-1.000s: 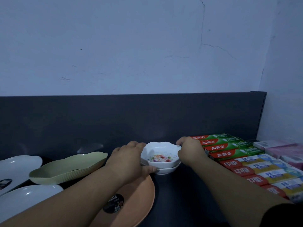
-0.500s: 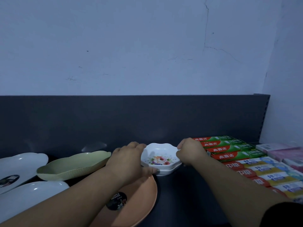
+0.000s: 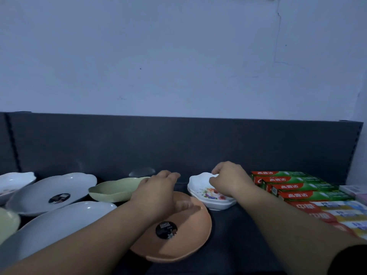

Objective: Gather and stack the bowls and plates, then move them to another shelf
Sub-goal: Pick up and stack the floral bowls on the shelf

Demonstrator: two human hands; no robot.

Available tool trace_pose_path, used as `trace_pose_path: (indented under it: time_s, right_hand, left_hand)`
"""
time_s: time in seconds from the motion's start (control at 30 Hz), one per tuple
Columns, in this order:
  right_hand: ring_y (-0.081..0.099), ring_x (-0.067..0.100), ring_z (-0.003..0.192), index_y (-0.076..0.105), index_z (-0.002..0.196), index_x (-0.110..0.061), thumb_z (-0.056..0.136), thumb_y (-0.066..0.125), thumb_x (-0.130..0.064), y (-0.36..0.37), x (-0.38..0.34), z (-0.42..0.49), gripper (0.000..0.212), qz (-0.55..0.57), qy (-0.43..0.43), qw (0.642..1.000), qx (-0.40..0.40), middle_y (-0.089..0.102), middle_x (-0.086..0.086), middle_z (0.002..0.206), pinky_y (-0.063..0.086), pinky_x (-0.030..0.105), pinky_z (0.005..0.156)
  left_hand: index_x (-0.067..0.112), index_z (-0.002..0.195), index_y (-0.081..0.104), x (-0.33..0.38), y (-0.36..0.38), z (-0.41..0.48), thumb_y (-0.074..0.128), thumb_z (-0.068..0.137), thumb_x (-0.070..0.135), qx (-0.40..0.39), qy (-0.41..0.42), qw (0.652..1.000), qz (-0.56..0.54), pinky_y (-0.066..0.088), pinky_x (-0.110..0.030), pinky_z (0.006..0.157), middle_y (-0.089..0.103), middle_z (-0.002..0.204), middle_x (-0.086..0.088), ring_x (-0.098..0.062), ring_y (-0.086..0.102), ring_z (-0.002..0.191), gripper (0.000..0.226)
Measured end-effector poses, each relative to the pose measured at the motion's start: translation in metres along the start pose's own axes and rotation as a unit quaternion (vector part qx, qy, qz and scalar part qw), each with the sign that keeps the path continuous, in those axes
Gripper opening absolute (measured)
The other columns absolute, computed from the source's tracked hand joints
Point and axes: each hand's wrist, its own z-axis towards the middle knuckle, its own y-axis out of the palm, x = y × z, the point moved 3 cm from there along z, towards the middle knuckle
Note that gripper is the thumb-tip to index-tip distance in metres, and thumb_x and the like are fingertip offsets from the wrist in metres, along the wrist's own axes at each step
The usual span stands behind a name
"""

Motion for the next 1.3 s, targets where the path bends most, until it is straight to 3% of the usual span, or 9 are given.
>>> trace_pose_path:
  time_s: [0.07,0.27,0.43,0.67,0.83,1.0,1.17,1.3]
  right_hand:
    - [0.069,0.026,0.098,0.067,0.115,-0.012,0.078,0.054,-0.015,0.003,-0.016,-0.010,0.039,0.001,-0.015,1.000,-0.001,0.073,0.007,0.105,0.056,0.036,0.082]
    - [0.058,0.018,0.114,0.065,0.119,-0.032,0.086,0.060,-0.037,0.016,-0.078,-0.046,0.033,0.002,-0.084,0.996,-0.005,0.064,-0.009,0.123,0.052,0.034,0.090]
    - [0.058,0.015,0.114,0.064,0.118,-0.036,0.081,0.061,-0.038,0.038,-0.147,-0.080,0.038,0.019,-0.119,0.993,-0.008,0.064,-0.013,0.123,0.051,0.032,0.089]
    - [0.057,0.014,0.113,0.063,0.115,-0.042,0.070,0.058,-0.051,0.073,-0.239,-0.127,0.046,0.056,-0.133,0.989,-0.032,0.061,-0.018,0.119,0.046,0.043,0.098]
    - [0.057,0.012,0.108,0.065,0.117,-0.034,0.083,0.062,-0.041,0.100,-0.289,-0.144,0.035,0.069,-0.163,0.983,-0.046,0.062,-0.015,0.115,0.048,0.030,0.088]
    - [0.057,0.010,0.099,0.061,0.125,-0.030,0.083,0.067,-0.040,0.129,-0.331,-0.149,0.043,0.128,-0.170,0.970,-0.114,0.059,-0.009,0.115,0.041,0.023,0.076]
    - [0.062,0.015,0.107,0.059,0.126,-0.033,0.081,0.067,-0.044,0.152,-0.365,-0.139,0.047,0.112,-0.183,0.965,-0.154,0.058,-0.007,0.129,0.048,0.031,0.096]
    - [0.058,0.019,0.116,0.058,0.131,-0.028,0.085,0.064,-0.039,0.166,-0.387,-0.127,0.047,0.070,-0.225,0.957,-0.169,0.057,-0.004,0.133,0.045,0.028,0.097]
  left_hand:
    - [0.029,0.147,0.027,-0.010,-0.006,-0.009,0.055,0.077,0.069,0.007,-0.007,1.000,-0.002,0.033,-0.033,0.109,0.033,0.151,0.008,-0.014,0.037,0.135,0.087]
    - [0.034,0.147,0.027,-0.055,-0.034,-0.050,0.056,0.077,0.069,0.034,-0.024,0.999,0.000,0.035,-0.034,0.107,0.034,0.149,0.009,-0.016,0.040,0.132,0.083]
    - [0.031,0.144,0.032,-0.118,-0.062,-0.102,0.056,0.077,0.069,0.062,-0.051,0.997,0.005,0.037,-0.032,0.104,0.038,0.146,0.010,-0.013,0.043,0.129,0.080]
    - [0.031,0.145,0.031,-0.224,-0.104,-0.176,0.055,0.076,0.070,0.075,-0.104,0.992,0.002,0.035,-0.034,0.108,0.036,0.148,0.010,-0.014,0.041,0.132,0.083]
    - [0.031,0.144,0.032,-0.283,-0.119,-0.216,0.055,0.077,0.070,0.076,-0.141,0.987,-0.001,0.039,-0.032,0.104,0.035,0.149,0.011,-0.013,0.043,0.130,0.081]
    - [0.028,0.144,0.034,-0.337,-0.126,-0.239,0.060,0.077,0.065,0.087,-0.194,0.977,-0.024,0.036,-0.029,0.104,0.036,0.149,0.006,-0.014,0.040,0.133,0.080]
    - [0.030,0.144,0.035,-0.372,-0.125,-0.245,0.060,0.077,0.065,0.094,-0.233,0.967,-0.037,0.038,-0.028,0.099,0.038,0.149,0.006,-0.013,0.043,0.130,0.079]
    - [0.032,0.143,0.038,-0.388,-0.120,-0.240,0.060,0.077,0.066,0.102,-0.252,0.962,-0.027,0.040,-0.029,0.098,0.040,0.147,0.008,-0.013,0.044,0.129,0.077]
